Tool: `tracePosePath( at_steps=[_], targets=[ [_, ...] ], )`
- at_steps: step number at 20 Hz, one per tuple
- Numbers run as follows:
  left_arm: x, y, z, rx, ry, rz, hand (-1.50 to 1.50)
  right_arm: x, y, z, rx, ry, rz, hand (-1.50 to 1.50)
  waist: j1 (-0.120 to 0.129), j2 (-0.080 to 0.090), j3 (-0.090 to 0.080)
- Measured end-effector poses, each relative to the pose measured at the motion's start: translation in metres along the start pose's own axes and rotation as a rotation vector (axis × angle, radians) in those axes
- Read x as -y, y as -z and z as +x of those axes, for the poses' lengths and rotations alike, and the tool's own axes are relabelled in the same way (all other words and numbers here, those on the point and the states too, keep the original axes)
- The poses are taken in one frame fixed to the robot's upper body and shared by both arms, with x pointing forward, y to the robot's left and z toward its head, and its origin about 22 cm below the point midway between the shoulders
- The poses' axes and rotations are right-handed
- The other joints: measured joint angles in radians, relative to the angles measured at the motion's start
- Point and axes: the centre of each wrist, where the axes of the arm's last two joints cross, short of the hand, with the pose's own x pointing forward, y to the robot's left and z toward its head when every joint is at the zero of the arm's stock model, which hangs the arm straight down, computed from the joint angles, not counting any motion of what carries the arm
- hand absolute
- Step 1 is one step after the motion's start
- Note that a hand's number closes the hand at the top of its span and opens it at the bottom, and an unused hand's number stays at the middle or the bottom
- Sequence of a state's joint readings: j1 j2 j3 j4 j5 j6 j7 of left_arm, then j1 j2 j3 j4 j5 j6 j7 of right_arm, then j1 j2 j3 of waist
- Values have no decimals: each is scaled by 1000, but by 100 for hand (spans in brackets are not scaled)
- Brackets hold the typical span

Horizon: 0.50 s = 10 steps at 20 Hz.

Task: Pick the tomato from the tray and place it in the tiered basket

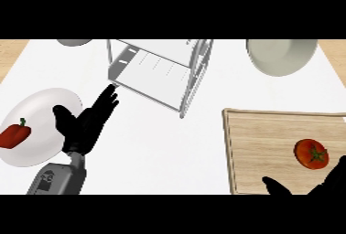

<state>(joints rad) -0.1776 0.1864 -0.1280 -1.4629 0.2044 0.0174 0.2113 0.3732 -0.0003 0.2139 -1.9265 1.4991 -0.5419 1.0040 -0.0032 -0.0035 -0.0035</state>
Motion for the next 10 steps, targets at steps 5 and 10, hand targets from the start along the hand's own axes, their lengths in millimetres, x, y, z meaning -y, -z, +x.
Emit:
tracePosePath(
  at_steps=[5, 10],
  targets=[
    [6, 3, 2, 3, 1, 2, 0, -9, 7, -4, -10, 31, -7, -150, -1, -3, -4],
    [4, 0, 2, 1, 1, 7, 0, -14, 21, -8, -30, 59, -3, -150, 0, -4, -4]
  ],
)
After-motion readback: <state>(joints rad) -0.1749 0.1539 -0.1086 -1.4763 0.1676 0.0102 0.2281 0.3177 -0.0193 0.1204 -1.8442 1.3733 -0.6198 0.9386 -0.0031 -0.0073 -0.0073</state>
